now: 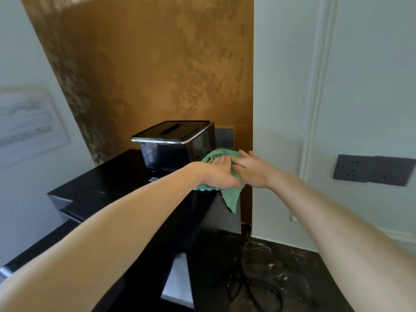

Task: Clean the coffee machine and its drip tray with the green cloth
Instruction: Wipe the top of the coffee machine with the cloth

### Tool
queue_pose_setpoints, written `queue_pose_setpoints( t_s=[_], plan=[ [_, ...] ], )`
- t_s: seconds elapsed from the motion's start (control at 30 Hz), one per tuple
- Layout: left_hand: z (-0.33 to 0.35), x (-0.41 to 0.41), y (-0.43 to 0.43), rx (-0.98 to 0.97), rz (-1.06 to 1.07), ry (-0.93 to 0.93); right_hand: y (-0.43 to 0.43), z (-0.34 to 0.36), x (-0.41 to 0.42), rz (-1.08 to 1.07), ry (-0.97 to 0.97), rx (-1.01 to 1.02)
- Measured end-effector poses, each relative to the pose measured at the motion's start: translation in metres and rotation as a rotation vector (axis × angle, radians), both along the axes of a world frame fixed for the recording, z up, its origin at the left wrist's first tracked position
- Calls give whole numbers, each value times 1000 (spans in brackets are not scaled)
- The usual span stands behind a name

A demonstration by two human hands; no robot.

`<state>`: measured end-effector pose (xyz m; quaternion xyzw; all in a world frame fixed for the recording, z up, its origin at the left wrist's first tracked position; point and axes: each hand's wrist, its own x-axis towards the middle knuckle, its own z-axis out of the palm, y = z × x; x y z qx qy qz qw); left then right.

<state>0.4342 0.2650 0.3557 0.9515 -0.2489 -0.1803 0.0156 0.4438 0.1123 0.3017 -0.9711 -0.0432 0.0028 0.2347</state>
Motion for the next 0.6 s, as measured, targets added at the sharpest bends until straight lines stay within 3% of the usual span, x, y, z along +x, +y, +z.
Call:
queue_pose_setpoints(
  t_s=[0.6],
  plan=[
    [0,-117,163,-115,-235,-33,162,26,-151,-125,44,-195]
  ],
)
